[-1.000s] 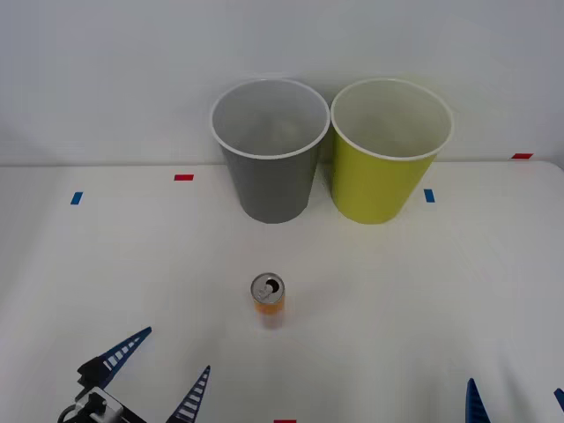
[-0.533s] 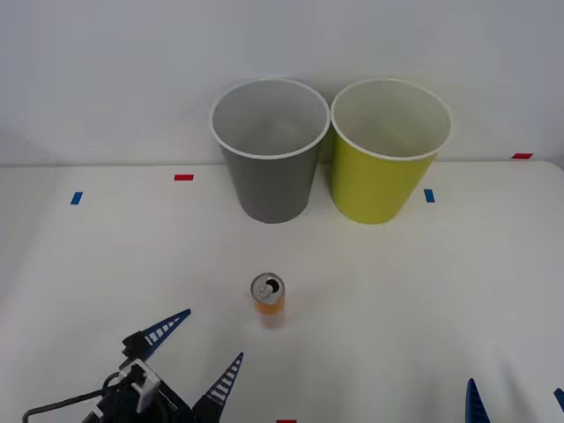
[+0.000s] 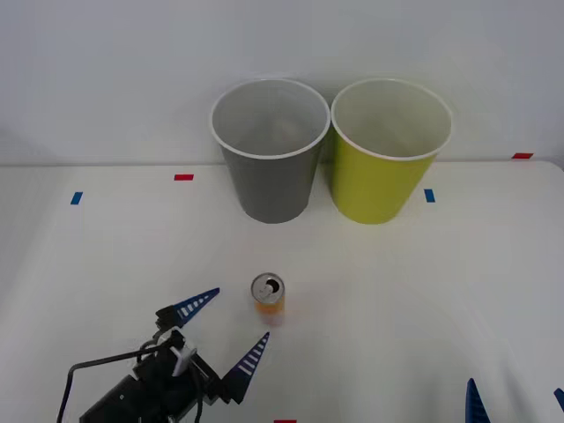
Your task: Put cans in the gray bin and PET bottles in the light green bin.
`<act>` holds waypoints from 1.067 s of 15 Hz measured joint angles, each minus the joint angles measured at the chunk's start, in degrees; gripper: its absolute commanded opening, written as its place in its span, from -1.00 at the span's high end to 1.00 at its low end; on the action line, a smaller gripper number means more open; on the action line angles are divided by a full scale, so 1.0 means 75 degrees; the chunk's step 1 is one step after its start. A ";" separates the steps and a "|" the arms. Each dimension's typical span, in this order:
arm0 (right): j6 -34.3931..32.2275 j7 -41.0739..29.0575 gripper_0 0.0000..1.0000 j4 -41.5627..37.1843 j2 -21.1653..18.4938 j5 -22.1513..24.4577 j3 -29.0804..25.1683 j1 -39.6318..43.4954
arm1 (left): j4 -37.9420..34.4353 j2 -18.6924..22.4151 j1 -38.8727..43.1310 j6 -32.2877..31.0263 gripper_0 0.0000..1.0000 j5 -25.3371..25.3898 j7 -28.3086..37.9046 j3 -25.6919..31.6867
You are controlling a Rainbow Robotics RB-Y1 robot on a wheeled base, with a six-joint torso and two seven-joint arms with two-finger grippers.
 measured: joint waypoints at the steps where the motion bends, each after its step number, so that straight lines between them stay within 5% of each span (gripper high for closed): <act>1: 0.0000 0.0000 -1.00 0.0000 0.0000 0.0000 0.0000 0.0000 | 0.0009 0.0000 -0.0129 0.0051 -1.00 0.0112 0.0007 -0.0099; 16: 0.0000 0.0000 -1.00 0.0000 0.0000 0.0000 0.0000 0.0000 | 0.0253 -0.0317 -0.1341 0.0856 -1.00 0.0273 0.0021 -0.0681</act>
